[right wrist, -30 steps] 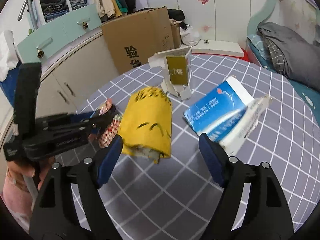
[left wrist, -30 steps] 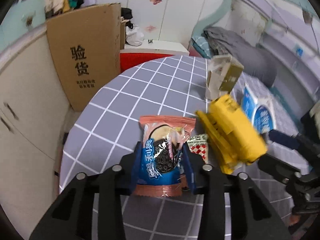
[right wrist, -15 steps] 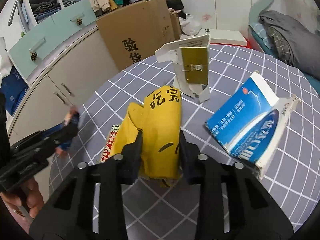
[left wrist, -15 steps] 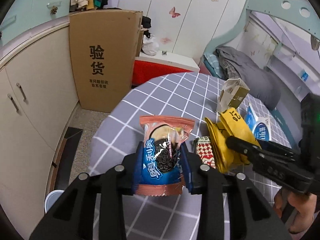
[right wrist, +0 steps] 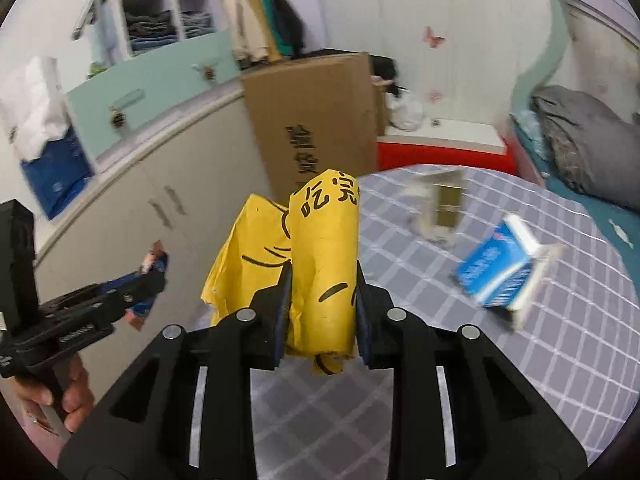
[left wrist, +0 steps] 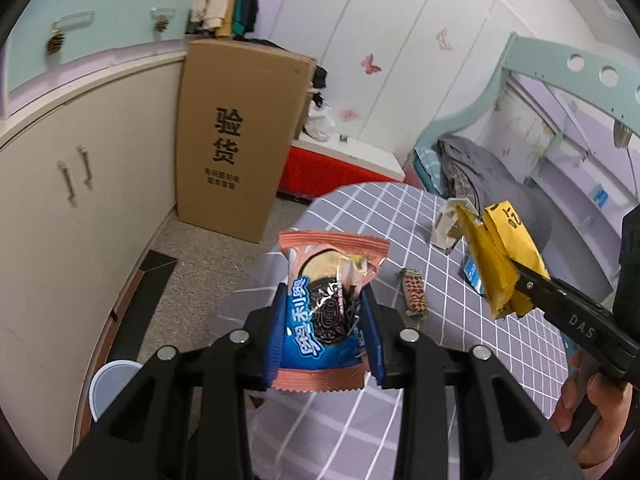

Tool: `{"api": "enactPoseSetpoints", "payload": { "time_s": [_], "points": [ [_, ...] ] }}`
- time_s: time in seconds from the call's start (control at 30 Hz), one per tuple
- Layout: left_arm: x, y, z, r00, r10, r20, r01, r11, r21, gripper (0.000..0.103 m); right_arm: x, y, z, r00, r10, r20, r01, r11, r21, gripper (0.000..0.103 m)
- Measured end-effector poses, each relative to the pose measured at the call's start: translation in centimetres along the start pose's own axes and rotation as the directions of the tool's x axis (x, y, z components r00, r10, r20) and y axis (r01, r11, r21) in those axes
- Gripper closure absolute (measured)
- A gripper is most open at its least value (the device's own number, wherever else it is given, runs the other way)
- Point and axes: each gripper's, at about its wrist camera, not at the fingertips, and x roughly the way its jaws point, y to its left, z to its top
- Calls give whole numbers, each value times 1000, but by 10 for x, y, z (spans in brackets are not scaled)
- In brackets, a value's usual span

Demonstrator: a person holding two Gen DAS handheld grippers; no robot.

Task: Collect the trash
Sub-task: 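Carry both items to the wastebasket while opening the right tool to drop the yellow bag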

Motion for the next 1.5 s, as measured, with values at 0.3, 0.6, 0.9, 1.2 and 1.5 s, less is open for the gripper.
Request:
{"api": "enactPoseSetpoints", "payload": {
  "time_s": [0.3,0.6,0.9,1.2,1.5],
  "points": [
    [-60,78,-25,995,91,29,-87,991,-100,70,20,117,-19,985,167,-53,-172,978,-115,76],
    [-90,190,-75,974,225,-12,-221,939,-263,70,82,222,-69,940,279,-195,-312,936,-165,76],
    [-91,281,-123,929,355,-108,-369,852,-371,70,150,297,-118,900,305,-311,-371,910,-183,69],
    [-78,332,-153,896,399,-193,-442,778,-446,70,209,319,-157,893,268,-363,-346,922,-171,42],
    [-60,334,-167,902,366,-229,-432,782,-451,70,208,305,-167,891,236,-388,-320,933,-167,37]
  ]
}}
